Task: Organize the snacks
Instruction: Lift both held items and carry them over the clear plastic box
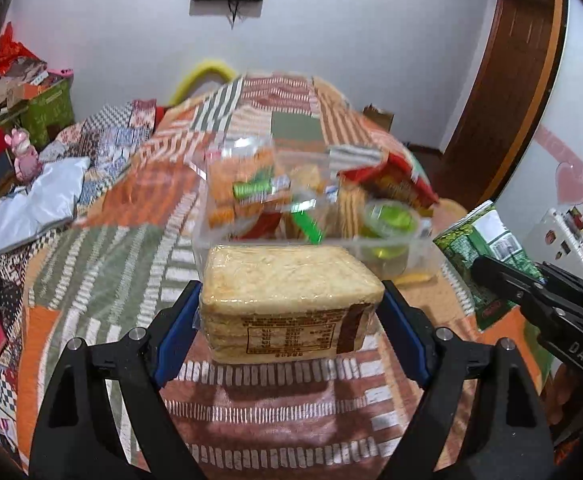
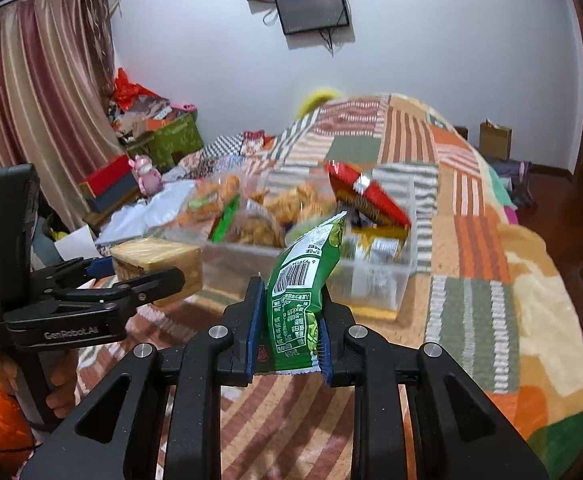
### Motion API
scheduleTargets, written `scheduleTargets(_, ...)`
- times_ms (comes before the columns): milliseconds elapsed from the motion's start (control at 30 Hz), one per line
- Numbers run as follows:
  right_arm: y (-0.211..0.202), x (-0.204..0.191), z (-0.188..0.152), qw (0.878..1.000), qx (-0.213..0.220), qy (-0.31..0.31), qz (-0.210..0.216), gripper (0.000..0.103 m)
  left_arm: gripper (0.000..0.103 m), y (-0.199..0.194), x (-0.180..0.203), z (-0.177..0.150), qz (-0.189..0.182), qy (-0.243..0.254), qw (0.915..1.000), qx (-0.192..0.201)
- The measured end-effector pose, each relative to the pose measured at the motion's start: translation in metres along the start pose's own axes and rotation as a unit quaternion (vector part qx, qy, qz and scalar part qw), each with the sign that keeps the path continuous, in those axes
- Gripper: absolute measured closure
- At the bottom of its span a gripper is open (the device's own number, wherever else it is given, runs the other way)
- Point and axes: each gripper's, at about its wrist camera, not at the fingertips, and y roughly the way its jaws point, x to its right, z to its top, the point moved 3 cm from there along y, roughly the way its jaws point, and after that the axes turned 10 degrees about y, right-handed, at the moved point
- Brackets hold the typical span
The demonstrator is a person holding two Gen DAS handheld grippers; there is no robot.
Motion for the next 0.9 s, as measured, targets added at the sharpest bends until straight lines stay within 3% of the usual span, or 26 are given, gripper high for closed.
scheduleTargets(333, 0.014, -0.005, 0.028, 1.000, 0.018, -0.019, 0.004, 0.082, 0.018, -0.006, -0.006, 0.042, -0.012, -0.004, 0.9993, 0.036)
scheduleTargets(900, 0.088, -0.013, 0.055, 0.999, -0.021, -0.042, 0.009, 0.082, 0.018, 0.043, -0.026, 0.095, 0.012, -0.002, 0.9991, 0.041)
